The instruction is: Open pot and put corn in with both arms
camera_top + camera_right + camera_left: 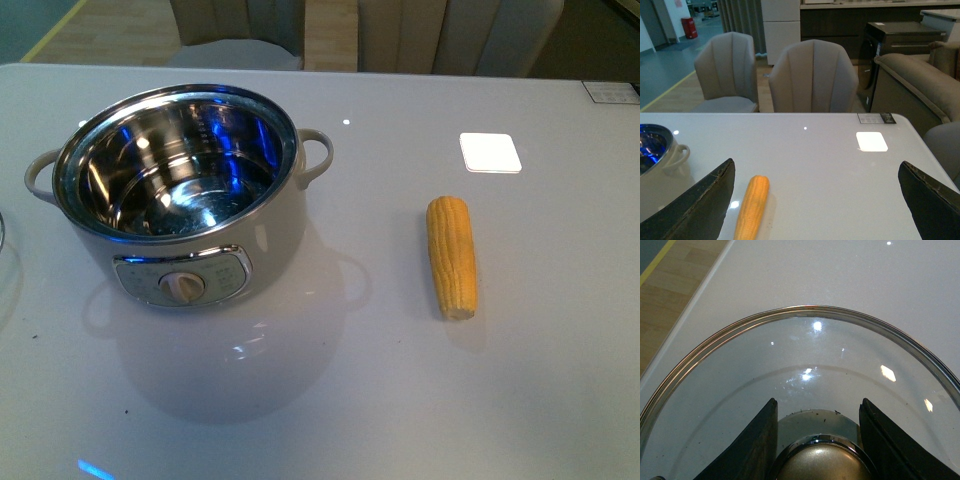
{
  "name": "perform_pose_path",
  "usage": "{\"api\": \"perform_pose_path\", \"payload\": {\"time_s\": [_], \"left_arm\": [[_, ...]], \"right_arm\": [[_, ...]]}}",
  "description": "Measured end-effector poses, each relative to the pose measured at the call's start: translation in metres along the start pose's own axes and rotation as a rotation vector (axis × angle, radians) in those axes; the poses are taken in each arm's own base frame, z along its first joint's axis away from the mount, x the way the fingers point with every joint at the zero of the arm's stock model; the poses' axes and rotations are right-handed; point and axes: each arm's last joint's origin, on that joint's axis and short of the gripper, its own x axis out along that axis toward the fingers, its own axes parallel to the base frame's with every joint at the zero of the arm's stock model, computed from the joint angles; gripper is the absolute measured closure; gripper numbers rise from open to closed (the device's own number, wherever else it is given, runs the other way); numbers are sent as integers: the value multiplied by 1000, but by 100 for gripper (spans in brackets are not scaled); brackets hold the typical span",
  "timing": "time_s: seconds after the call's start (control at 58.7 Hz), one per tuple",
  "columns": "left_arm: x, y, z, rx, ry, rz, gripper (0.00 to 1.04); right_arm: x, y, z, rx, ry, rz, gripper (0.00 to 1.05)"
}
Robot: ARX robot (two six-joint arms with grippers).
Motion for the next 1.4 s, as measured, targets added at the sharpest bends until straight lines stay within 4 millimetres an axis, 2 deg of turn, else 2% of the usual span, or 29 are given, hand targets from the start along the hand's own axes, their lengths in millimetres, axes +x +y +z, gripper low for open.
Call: {"api": "perform_pose_path", "payload": {"time_s": [0.528,1.261,1.312,1.397], "left_arm": [[20,-4,-17,-22,6,-28,62],[27,-5,-24,-49,-17,-21,62],[27,-5,-24,-50,-17,-21,57],[27,-4,-24,-44,-16,-16,43]], "right_arm": [[0,0,0,0,0,0,9],[0,0,0,0,0,0,9],[0,0,0,0,0,0,9],[0,0,0,0,0,0,9]]}}
